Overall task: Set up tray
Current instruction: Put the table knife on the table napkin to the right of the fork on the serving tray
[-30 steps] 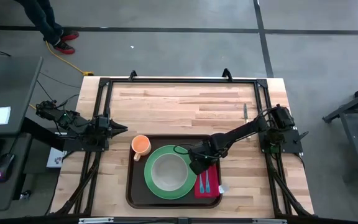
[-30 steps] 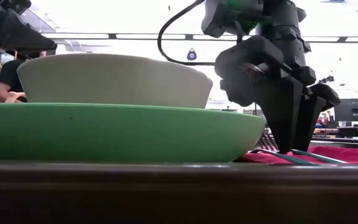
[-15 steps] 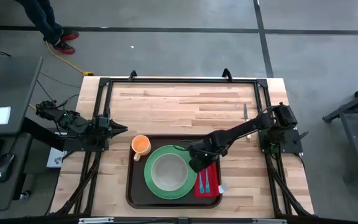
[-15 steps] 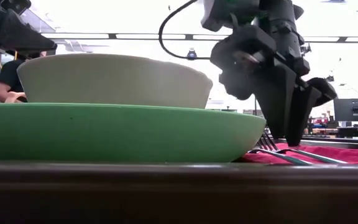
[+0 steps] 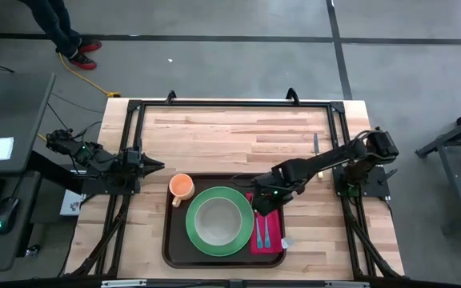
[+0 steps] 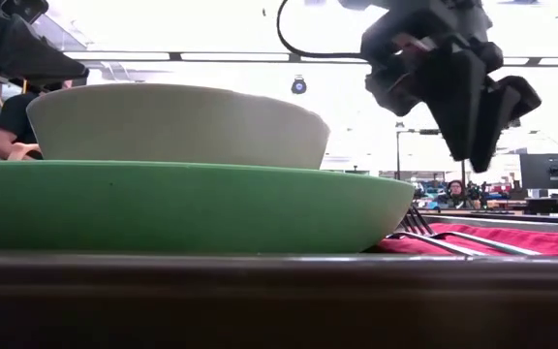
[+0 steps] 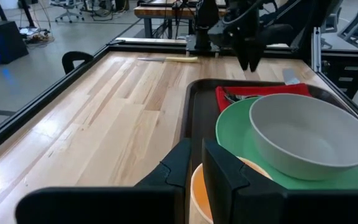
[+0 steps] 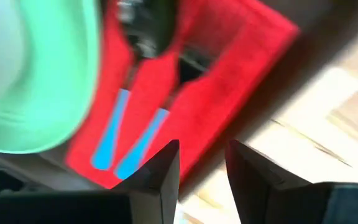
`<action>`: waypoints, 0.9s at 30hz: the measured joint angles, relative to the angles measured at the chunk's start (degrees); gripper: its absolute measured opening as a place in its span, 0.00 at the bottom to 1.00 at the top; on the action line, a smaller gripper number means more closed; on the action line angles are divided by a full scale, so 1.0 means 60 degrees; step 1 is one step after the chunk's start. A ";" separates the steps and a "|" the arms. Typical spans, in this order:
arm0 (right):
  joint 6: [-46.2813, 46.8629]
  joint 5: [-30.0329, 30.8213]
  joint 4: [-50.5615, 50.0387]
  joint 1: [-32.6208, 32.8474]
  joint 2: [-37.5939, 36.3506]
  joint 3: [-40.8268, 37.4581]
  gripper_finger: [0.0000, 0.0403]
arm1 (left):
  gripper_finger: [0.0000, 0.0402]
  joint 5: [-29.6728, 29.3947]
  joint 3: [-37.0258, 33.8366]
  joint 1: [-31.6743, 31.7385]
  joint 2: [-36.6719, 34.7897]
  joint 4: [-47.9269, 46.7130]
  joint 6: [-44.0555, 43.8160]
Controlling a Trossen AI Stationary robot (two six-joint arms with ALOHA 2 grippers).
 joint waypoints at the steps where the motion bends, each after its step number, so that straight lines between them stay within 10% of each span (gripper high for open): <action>1: 0.0009 0.0049 -0.0288 0.0000 -0.0090 0.0000 0.27 | 0.17 0.0000 0.0000 0.0000 0.0002 -0.0004 -0.0001; 27: 0.0496 0.2542 -0.5801 -0.0937 -0.1540 0.0000 0.27 | 0.17 0.0000 0.0000 0.0000 0.0002 -0.0011 0.0003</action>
